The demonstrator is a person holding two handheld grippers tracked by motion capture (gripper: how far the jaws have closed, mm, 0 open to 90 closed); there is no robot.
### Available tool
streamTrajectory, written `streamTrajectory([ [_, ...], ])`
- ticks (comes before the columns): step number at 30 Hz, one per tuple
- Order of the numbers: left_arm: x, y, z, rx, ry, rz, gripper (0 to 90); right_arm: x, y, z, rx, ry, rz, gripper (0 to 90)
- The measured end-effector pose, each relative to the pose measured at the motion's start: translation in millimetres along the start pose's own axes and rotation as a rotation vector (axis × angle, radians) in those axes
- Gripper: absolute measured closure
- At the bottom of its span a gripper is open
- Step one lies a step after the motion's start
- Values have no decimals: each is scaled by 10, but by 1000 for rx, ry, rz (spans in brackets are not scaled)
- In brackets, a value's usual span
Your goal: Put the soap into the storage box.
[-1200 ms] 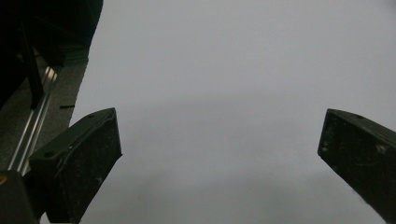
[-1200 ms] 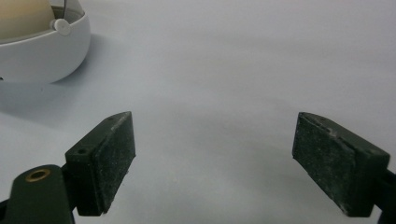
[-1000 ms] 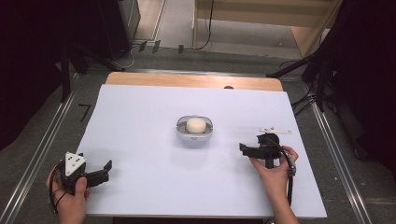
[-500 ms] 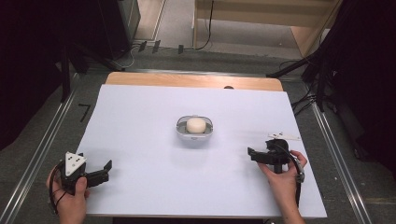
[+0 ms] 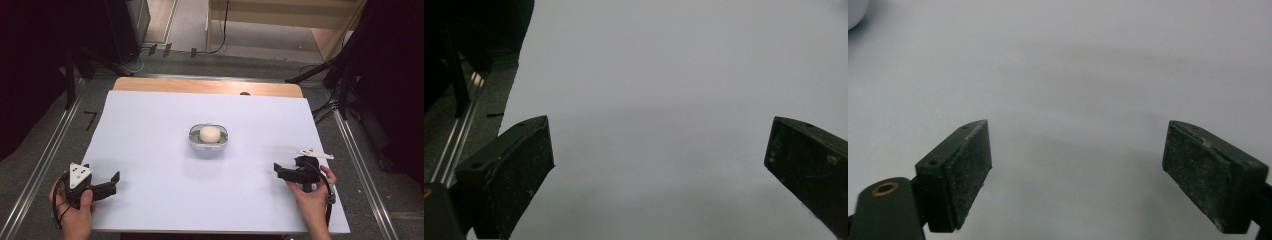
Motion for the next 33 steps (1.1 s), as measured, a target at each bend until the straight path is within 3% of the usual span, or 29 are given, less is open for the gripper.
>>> streamTrajectory([
  [3,0,0,1,0,2,-2,0,39,-28,29,8,-2,-24,60],
  [11,0,1,0,3,0,-1,0,134,-99,107,28,6,-18,6],
  [17,0,0,1,-2,3,-2,0,318,-199,217,29,-16,-30,0],
  [20,1,0,0,-3,2,-2,0,374,-255,233,20,-26,-28,0],
  [24,0,0,0,0,0,-1,0,489,-451,278,-15,-51,-6,0],
  [28,2,3,0,4,1,-2,0,551,-562,296,-40,-60,3,0],
  [33,-2,1,1,3,3,-4,0,580,-643,310,-84,-79,-39,0],
])
Point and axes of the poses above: each handheld gripper's, and its own axes: x roughly backward along the jaws, z roughly out of its underside, y roughly to its left, the point moved 7 cm from there along -x, roughly forward along the jaws, and after that the axes turned 10 degrees about -y, right-handed, at the moved point
